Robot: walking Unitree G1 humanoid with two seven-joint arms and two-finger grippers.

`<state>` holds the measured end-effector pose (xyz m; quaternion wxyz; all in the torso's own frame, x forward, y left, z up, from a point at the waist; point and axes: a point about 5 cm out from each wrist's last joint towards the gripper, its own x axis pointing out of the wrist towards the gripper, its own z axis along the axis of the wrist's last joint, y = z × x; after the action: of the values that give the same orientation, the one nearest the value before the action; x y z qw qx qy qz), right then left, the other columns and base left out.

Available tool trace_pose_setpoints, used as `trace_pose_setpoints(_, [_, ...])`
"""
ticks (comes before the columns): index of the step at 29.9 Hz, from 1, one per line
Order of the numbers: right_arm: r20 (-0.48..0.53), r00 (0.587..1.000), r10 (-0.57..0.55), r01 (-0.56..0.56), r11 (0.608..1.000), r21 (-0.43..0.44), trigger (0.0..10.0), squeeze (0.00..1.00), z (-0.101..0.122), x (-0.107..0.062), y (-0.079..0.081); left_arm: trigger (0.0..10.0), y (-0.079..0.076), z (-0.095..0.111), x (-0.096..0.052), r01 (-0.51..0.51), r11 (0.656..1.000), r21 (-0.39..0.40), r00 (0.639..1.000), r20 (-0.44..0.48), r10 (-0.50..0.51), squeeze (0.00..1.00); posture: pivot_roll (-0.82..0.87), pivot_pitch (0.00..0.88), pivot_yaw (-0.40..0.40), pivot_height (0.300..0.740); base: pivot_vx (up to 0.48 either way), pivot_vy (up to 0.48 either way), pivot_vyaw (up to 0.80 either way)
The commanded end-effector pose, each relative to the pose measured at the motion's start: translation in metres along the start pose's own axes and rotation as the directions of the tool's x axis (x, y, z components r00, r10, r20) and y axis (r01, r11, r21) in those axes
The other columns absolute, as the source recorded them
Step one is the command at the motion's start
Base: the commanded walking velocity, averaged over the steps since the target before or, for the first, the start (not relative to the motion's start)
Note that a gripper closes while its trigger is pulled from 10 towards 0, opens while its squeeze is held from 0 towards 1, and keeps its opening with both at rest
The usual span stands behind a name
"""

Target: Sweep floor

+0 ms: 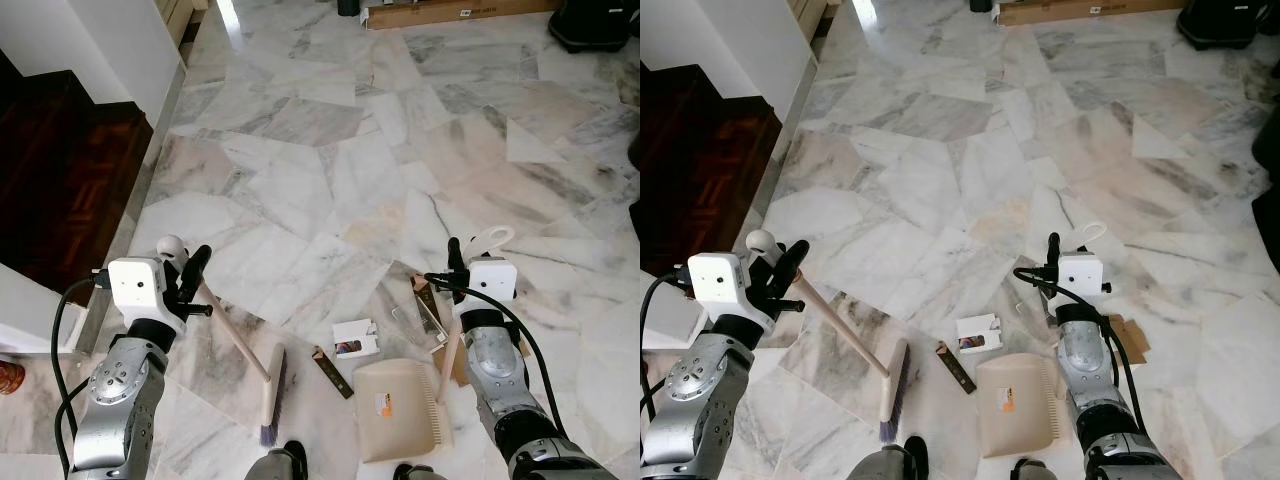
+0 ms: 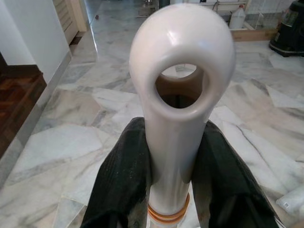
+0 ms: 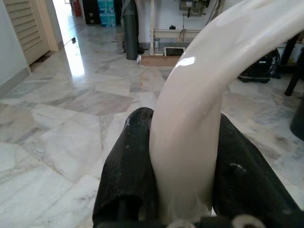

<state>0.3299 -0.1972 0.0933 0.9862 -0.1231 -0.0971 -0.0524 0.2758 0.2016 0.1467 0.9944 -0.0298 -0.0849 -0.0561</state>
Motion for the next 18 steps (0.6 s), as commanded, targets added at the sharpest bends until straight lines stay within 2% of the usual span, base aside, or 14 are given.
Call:
trace_pose_setpoints(1, [-0.014, 1.0, 0.011, -0.012, 1.0, -0.02, 10.0, 0.0, -0.005, -0.004, 0.002, 10.0, 0.009, 0.01, -0.002, -0.03, 0.999, 0.02, 0.999, 0.041, 0.029, 0.0, 0.19, 0.275, 0.164, 0.74, 0.0, 0.0, 0.0])
trace_pose_setpoints(10, [-0.058, 0.998, 0.028, -0.03, 0.999, -0.038, 10.0, 0.0, -0.018, -0.019, 0.004, 10.0, 0.016, 0.008, -0.007, -0.102, 0.994, -0.044, 0.994, 0.036, 0.103, 0.0, 0.19, 0.298, 0.158, 0.74, 0.0, 0.0, 0.0])
trace_pose_setpoints(18, [-0.084, 0.995, 0.049, -0.052, 0.998, -0.032, 10.0, 0.0, -0.023, -0.022, 0.006, 10.0, 0.017, 0.006, 0.0, -0.107, 0.991, -0.076, 0.993, 0.035, 0.109, 0.0, 0.19, 0.303, 0.153, 0.74, 0.0, 0.0, 0.0])
